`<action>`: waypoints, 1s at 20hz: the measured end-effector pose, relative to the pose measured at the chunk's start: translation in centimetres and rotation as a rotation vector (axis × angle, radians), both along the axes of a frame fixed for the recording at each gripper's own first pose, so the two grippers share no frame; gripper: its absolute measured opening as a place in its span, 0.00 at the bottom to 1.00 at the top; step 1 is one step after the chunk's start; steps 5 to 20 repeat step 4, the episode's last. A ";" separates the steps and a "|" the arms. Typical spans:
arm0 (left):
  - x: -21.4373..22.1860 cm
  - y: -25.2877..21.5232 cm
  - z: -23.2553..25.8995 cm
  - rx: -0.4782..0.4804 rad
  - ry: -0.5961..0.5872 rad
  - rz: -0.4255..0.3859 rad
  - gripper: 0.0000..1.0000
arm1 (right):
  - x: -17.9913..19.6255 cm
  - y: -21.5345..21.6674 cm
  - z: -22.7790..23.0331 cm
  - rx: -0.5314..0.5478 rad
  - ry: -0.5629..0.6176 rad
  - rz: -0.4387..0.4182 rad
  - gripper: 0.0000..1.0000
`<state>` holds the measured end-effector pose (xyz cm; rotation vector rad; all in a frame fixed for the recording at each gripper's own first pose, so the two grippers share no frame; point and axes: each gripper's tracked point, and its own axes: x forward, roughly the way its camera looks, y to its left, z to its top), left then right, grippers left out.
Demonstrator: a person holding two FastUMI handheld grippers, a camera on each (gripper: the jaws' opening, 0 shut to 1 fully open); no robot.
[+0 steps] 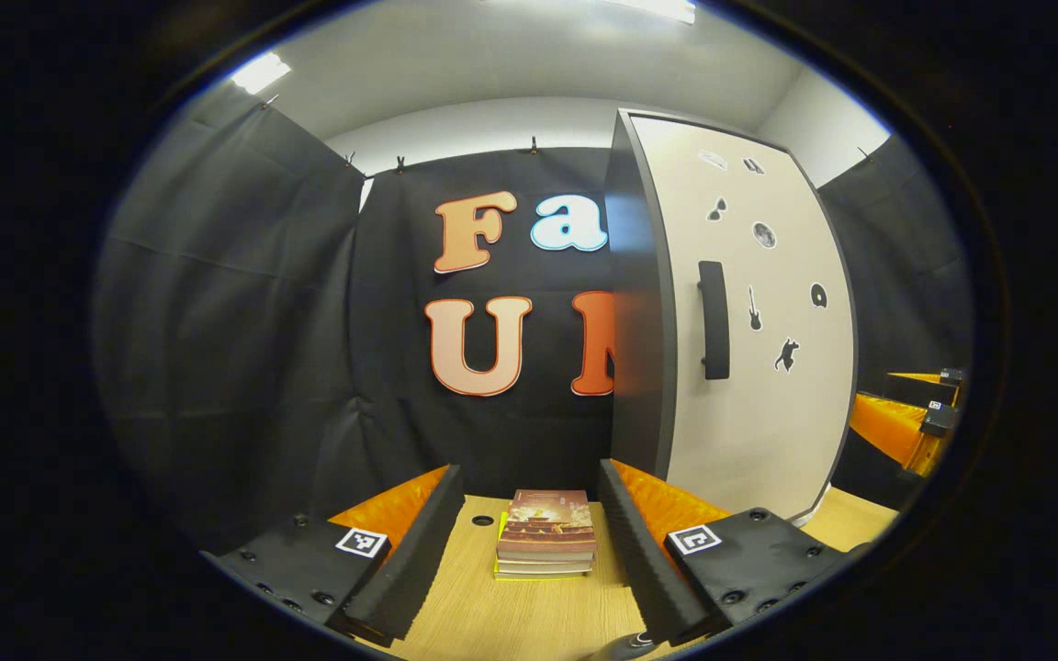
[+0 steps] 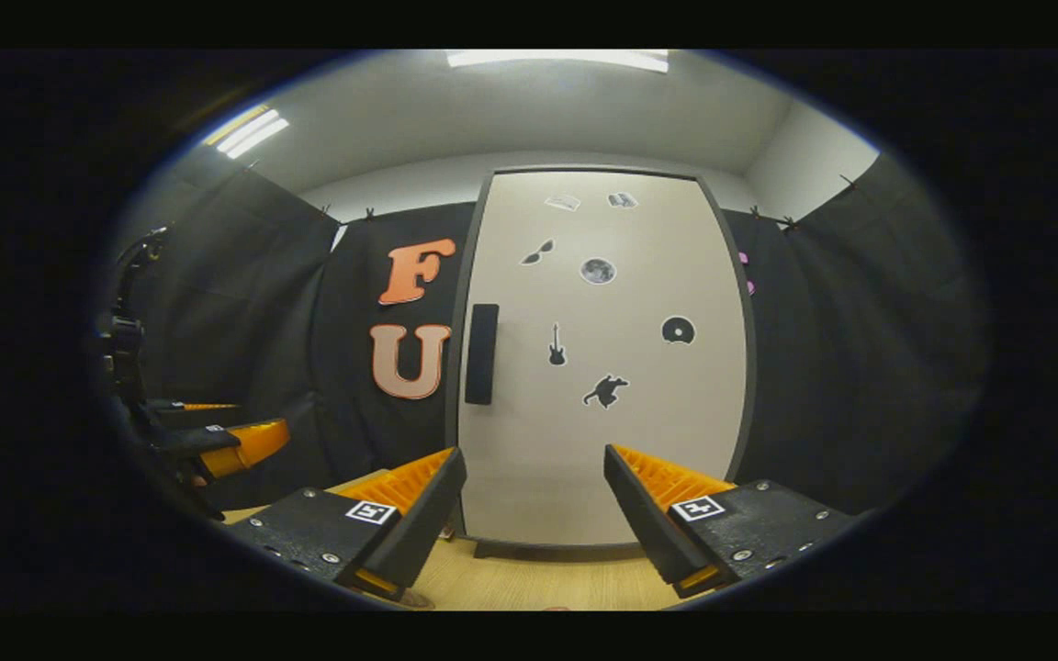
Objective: Open the cabinet door with the right hand, grasp the bottle in the cabinet with the left hand and place it on the coaster, then close the cabinet door with the right hand.
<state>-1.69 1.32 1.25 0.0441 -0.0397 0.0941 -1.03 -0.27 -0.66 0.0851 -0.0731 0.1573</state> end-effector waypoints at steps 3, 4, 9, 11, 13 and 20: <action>-0.1 0.1 0.1 0.003 -0.003 -0.032 0.95 | -1.1 0.8 -0.3 -0.018 0.020 -0.012 0.93; 0.0 0.2 0.1 0.001 -0.007 -0.041 0.95 | -1.5 1.1 -0.3 -0.026 0.018 -0.018 0.93; 0.0 0.2 0.1 0.001 -0.007 -0.041 0.95 | -1.5 1.1 -0.3 -0.026 0.018 -0.018 0.93; 0.0 0.2 0.1 0.001 -0.007 -0.041 0.95 | -1.5 1.1 -0.3 -0.026 0.018 -0.018 0.93; 0.0 0.2 0.1 0.001 -0.007 -0.041 0.95 | -1.5 1.1 -0.3 -0.026 0.018 -0.018 0.93; 0.0 0.2 0.1 0.001 -0.007 -0.041 0.95 | -1.5 1.1 -0.3 -0.026 0.018 -0.018 0.93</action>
